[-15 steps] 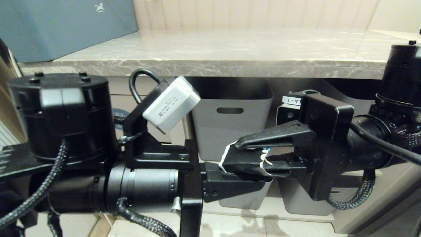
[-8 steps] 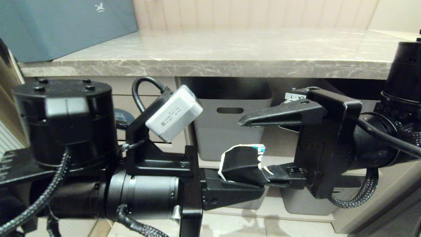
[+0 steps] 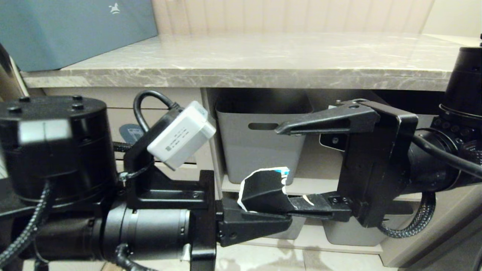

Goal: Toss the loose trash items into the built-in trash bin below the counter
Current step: Hand it to the other hand, then put the garbage in the trash can

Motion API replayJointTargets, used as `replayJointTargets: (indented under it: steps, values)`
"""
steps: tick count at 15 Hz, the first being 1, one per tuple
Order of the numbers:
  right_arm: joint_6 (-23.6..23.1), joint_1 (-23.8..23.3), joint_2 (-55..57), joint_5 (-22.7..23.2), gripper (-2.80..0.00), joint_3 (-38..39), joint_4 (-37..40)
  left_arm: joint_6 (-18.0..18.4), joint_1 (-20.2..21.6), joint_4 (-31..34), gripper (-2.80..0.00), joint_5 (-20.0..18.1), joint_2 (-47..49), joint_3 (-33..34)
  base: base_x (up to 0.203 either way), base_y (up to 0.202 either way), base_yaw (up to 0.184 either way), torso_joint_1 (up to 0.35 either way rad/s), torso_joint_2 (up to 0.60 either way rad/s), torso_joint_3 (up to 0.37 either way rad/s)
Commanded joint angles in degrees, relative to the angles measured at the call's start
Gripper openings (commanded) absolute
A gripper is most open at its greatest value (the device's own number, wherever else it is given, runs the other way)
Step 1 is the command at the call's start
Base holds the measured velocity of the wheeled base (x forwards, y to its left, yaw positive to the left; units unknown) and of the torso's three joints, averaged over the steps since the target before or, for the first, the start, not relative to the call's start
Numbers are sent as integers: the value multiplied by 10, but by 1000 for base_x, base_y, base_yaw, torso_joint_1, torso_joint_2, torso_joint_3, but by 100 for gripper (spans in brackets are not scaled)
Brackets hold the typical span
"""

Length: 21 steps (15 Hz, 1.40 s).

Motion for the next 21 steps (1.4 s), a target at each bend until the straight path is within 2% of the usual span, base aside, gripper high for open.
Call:
replayJointTargets:
  steps: [1,7,11,13,15,17,19,20,21]
  values:
    - [5,0,2,2,0,3,-1,0,0,-3,-280,-1,-14,2,0,0,0,0,0,0]
    - [1,-8,-15,-6,0,16,-3,-2,0,-2,-280,18,-29,2,0,0,0,0,0,0]
    - [1,-47,-52,-7,0,45,-2,-2,0,0,-280,33,-39,12,0,0,0,0,0,0]
    - [0,-67,-83,-7,0,73,-2,-2,0,1,-280,36,-59,44,0,0,0,0,0,0]
    - [0,-111,-108,-7,0,82,-2,-4,1,1,-280,60,-70,73,0,0,0,0,0,0]
    - [0,-176,-139,-8,0,87,0,-15,17,0,-280,78,-71,87,0,0,0,0,0,0]
    - [-10,-256,-184,-28,0,116,-2,-57,30,-2,-280,84,-69,83,0,0,0,0,0,0]
    - [-34,-297,-211,-43,0,140,-3,-69,35,-2,-280,94,-70,83,0,0,0,0,0,0]
    - [-82,-336,-240,-57,0,175,-3,-71,38,-2,-280,99,-70,82,0,0,0,0,0,0]
